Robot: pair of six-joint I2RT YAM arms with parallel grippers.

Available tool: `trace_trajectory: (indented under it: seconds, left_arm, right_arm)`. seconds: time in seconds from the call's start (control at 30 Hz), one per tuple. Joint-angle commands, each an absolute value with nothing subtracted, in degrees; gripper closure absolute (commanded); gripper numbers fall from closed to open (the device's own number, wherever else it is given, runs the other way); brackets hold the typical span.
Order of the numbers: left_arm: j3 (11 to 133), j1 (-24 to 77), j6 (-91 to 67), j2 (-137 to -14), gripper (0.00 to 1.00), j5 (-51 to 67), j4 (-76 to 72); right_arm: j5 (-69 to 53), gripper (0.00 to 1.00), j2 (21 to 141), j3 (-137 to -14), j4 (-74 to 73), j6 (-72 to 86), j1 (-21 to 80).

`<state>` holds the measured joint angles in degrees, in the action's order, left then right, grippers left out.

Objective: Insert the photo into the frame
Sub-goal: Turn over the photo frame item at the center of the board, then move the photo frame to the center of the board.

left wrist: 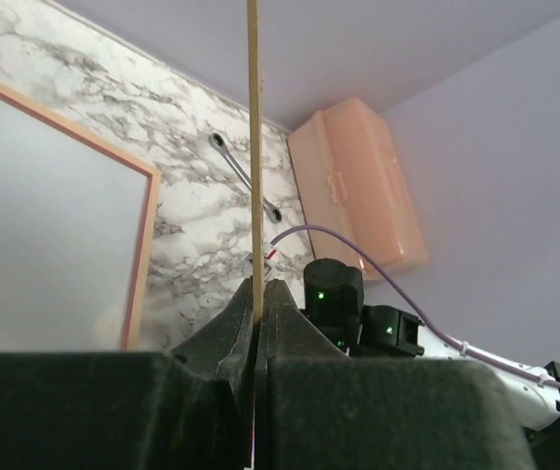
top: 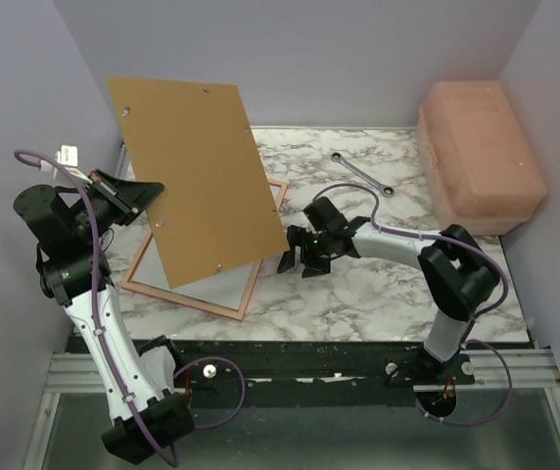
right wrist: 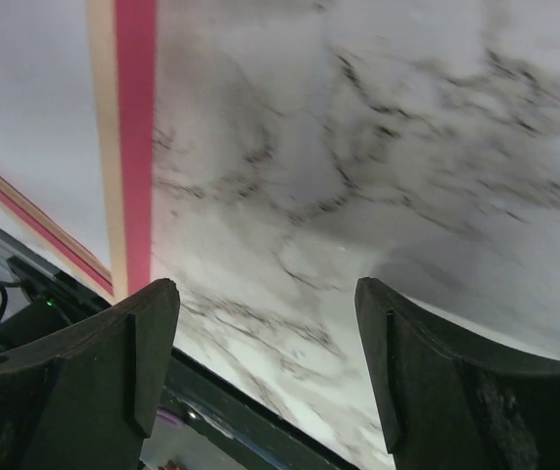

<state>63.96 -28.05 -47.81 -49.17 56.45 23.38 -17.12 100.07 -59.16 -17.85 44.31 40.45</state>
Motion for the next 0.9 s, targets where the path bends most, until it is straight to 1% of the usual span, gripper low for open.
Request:
trace_trajectory:
  seconds: [0.0, 0.07, 0.23, 0.3, 0.4, 0.47, 0.7, 0.77, 0.8, 0.87]
  left_arm:
    - [65.85, -32.45, -52.64, -46.18, 1.00, 58.92, 15.50]
    - [65.51, -33.25, -54.98, -45.54, 1.00, 58.57, 13.64]
    - [59.23, -35.65, -70.60, -44.11, 1.00, 60.64, -6.14]
    - [57.84, -35.79, -75.43, -44.37, 1.00, 60.74, -11.84]
    - [56.88, -35.78, -79.04, -44.65, 1.00, 60.73, -17.29]
    - [56.78, -35.77, -79.37, -44.48, 1.00, 60.82, -18.37]
    - [56.85, -35.77, -78.84, -43.95, 1.00, 62.94, -20.04]
    - [57.12, -35.77, -77.53, -43.99, 1.00, 63.63, -18.75]
    - [57.29, -35.79, -76.33, -43.94, 1.00, 63.89, -17.51]
    - [57.39, -35.77, -73.85, -43.25, 1.00, 63.79, -14.73]
  right_arm:
    - [-15.84, 0.22, 105.17, -63.97, -12.25, 47.53, 42.46]
    - [-16.91, 0.25, 107.82, -65.21, -10.26, 48.80, 42.84]
    - [-19.23, 0.26, 113.14, -68.16, -6.11, 51.31, 43.21]
    - [-19.66, 0.28, 114.99, -68.91, -4.49, 52.33, 43.45]
    - [-19.13, 0.29, 117.29, -71.30, -4.44, 52.84, 44.25]
    - [-17.62, 0.30, 118.85, -73.59, -5.89, 52.41, 44.99]
    - [-1.73, 0.40, 126.41, -86.66, -24.63, 46.53, 48.78]
    - [3.67, 0.41, 128.82, -90.44, -30.10, 44.75, 49.92]
    - [5.41, 0.43, 130.03, -92.10, -33.04, 44.08, 50.36]
    - [8.39, 0.52, 131.93, -94.11, -36.49, 43.16, 50.79]
